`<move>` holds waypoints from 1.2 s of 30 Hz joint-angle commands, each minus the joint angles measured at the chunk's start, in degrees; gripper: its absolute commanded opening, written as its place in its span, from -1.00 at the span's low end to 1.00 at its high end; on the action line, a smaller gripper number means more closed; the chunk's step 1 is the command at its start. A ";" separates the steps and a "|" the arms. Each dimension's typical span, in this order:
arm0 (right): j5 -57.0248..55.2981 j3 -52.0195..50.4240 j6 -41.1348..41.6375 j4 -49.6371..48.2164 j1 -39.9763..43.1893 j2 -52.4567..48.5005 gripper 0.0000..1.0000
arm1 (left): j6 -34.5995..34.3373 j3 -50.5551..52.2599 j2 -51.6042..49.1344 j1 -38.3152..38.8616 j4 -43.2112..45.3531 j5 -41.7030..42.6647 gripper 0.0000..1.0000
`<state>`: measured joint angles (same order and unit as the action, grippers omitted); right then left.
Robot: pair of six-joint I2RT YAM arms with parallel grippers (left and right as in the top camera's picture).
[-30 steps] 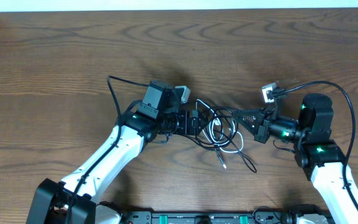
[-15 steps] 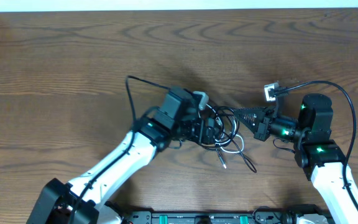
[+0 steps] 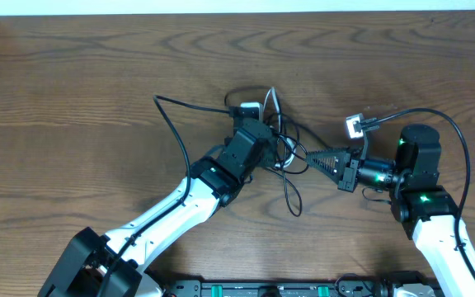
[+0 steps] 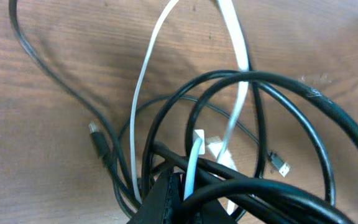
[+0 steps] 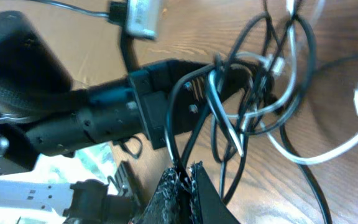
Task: Untangle cables
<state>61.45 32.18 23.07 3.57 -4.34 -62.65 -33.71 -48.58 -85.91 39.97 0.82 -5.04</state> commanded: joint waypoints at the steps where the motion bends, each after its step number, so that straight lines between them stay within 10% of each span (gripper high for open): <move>1: -10.32 0.48 0.48 4.79 0.17 0.07 -0.98 | -2.19 -0.63 3.43 -0.68 1.90 -0.15 -0.85; 18: -52.50 0.48 8.26 23.04 0.17 -0.33 -0.98 | -1.95 -0.68 21.94 -0.68 -1.60 12.17 -0.85; 25: -39.19 0.48 -0.02 21.38 0.17 -0.98 -0.98 | 0.87 -0.68 26.45 -0.68 -4.02 12.13 -0.85; 36: -11.10 0.48 -12.57 13.90 0.17 1.64 0.52 | 0.46 -0.68 24.83 -0.68 -8.44 13.60 -0.85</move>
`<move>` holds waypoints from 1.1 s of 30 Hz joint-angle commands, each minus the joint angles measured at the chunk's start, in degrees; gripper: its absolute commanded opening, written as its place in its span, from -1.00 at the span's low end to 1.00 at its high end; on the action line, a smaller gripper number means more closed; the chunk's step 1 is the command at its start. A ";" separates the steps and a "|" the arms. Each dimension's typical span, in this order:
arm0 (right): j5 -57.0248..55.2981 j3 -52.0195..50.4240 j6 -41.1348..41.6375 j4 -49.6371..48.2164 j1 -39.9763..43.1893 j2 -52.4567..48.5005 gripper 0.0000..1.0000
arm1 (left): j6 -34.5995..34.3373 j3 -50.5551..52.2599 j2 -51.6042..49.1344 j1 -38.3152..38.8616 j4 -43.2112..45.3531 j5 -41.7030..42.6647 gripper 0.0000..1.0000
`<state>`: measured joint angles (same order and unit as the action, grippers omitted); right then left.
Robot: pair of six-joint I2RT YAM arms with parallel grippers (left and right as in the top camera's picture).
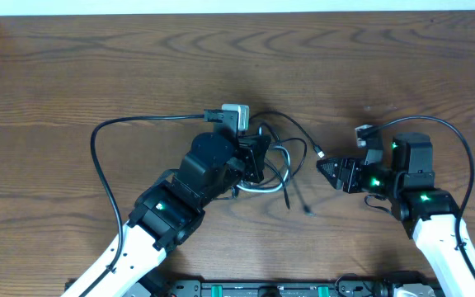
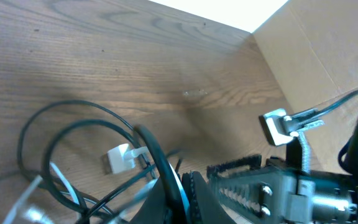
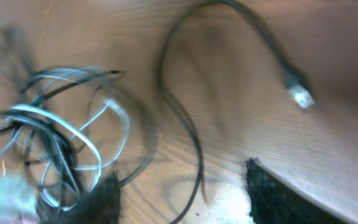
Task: Untangle cables
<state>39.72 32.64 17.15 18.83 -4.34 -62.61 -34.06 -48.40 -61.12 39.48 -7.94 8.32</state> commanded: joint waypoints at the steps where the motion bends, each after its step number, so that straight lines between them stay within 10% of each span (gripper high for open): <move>1: 12.04 0.02 -7.93 -2.16 0.17 1.66 0.71 | 0.48 -0.85 0.04 -0.20 0.46 0.26 -0.85; 13: 11.98 0.02 -8.87 -7.32 -5.73 -0.44 0.80 | -4.26 -0.85 0.04 -0.20 6.14 4.76 -0.85; 17: 0.74 0.02 -6.10 -8.55 -10.14 -2.12 0.40 | -6.82 -0.85 0.04 -0.17 7.80 4.81 -0.85; 21: -21.79 0.02 9.46 -8.31 -11.37 -4.13 -0.92 | -7.13 -0.85 0.07 -0.20 7.72 10.21 -0.85; 26: -26.86 0.02 14.14 -9.07 -9.77 -4.02 -0.98 | -5.11 -0.85 0.04 -0.20 2.38 10.49 -0.83; 33: -22.58 0.04 14.10 -9.20 -9.16 -3.98 -0.98 | -1.77 -0.81 -0.48 -0.20 -10.40 3.50 -0.22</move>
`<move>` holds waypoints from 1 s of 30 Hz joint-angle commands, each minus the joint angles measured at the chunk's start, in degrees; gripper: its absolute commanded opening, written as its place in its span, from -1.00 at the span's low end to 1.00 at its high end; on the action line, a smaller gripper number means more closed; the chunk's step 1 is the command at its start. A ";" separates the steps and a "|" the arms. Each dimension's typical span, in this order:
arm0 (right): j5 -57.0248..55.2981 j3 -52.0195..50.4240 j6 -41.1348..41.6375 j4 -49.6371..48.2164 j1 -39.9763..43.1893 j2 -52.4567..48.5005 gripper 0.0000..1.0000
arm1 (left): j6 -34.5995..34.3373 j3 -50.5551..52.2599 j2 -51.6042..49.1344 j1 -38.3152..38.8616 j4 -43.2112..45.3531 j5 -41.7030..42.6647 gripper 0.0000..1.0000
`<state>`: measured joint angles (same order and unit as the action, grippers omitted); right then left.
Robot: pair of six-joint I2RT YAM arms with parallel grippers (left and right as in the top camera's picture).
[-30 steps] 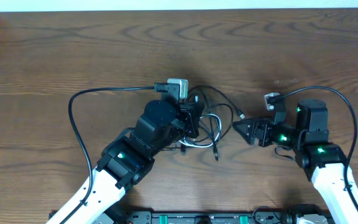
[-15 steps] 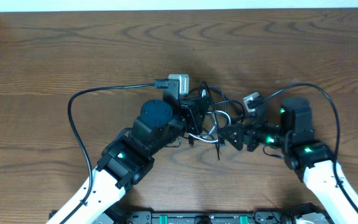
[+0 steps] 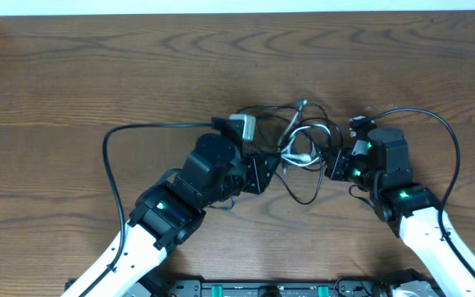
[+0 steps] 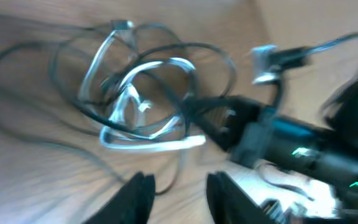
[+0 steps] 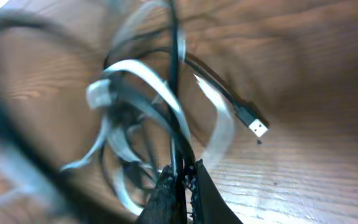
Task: Untangle cables
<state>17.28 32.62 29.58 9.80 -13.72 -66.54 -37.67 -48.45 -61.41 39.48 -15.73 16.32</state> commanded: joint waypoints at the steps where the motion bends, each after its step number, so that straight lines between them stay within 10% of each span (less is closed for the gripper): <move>1: -0.15 0.07 1.66 -0.20 0.22 -0.04 -0.98 | 1.81 -0.76 -0.37 -0.20 -4.63 -6.54 -0.21; 7: 5.40 0.07 -0.24 -2.19 0.24 0.33 -0.98 | 1.81 -0.74 -1.75 -0.20 -10.40 -13.38 -0.17; 13: 21.24 0.07 -9.38 -10.54 0.24 0.44 -0.98 | 1.62 -0.74 -2.69 -0.17 -9.20 -13.31 0.43; 30: 33.31 0.07 -1.84 -14.86 0.28 0.44 -0.98 | 2.05 -0.74 -10.29 -0.17 -6.60 -13.40 0.35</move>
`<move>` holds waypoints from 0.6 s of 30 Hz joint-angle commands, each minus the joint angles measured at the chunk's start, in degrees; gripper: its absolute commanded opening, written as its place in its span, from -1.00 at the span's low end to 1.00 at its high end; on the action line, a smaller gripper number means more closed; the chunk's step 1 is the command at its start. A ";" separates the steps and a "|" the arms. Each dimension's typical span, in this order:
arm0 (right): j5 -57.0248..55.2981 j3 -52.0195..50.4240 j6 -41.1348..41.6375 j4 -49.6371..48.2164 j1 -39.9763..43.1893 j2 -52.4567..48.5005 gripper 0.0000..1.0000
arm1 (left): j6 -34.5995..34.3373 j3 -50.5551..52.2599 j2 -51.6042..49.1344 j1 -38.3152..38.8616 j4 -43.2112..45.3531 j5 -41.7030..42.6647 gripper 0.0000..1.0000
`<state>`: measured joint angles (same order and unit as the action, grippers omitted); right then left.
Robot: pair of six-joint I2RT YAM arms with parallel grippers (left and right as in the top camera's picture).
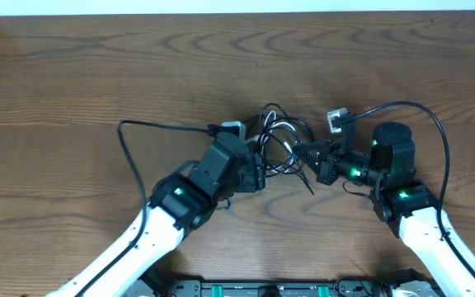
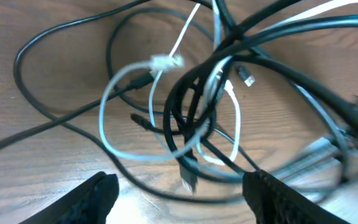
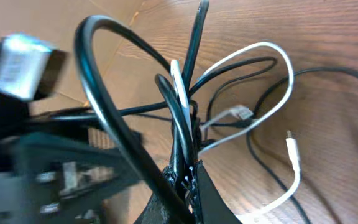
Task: Untangle cables
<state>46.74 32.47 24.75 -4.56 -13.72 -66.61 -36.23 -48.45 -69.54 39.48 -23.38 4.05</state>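
A tangle of black and white cables (image 1: 279, 142) lies mid-table between both arms. My right gripper (image 1: 302, 153) is shut on a few black and white strands (image 3: 185, 140) at the tangle's right side, seen pinched at the right gripper (image 3: 186, 180). My left gripper (image 1: 258, 172) stands open just left of the tangle; in the left wrist view the left gripper (image 2: 182, 199) has fingers (image 2: 98, 198) wide apart, with the loops (image 2: 197, 106) ahead of them. A white connector (image 2: 166, 61) hangs on a white loop.
A white plug block (image 1: 232, 128) sits at the tangle's left end, with a long black cable (image 1: 138, 153) looping off to the left. A silver adapter (image 1: 335, 120) on another black cable rises above the right gripper and arcs back over the right arm.
My right gripper, still shut on cable strands, now sits further left and the tangle is more bunched. The left gripper remains open, closer below the white plug. The left black loop has shifted right.
First both grippers were shut on the tangle, close together. Then the right was open and apart while the left held the bundle. Then the left was open and the right was shut on strands; that still holds, with the tangle bunched between the arms.
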 commanded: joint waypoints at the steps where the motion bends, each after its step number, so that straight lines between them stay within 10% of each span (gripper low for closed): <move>1: 4.31 0.22 4.24 -0.52 0.28 0.50 -0.98 | 0.59 -0.74 -3.50 -0.17 2.40 -1.11 0.31; 5: 6.93 0.22 5.46 -2.05 0.28 0.50 -0.98 | 0.61 -0.74 -6.88 -0.17 6.08 -1.16 -0.11; 8: 6.80 0.22 5.44 -2.58 1.01 0.50 -0.98 | 0.61 -0.74 -9.14 -0.17 6.99 -2.56 -0.85; 18: -24.48 0.22 5.01 6.14 9.64 0.48 -0.98 | 2.12 -0.76 0.39 -0.17 -1.05 -2.97 -0.85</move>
<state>40.86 32.40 29.58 -0.32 -6.63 -66.65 -35.77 -48.77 -75.94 39.77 -22.96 2.48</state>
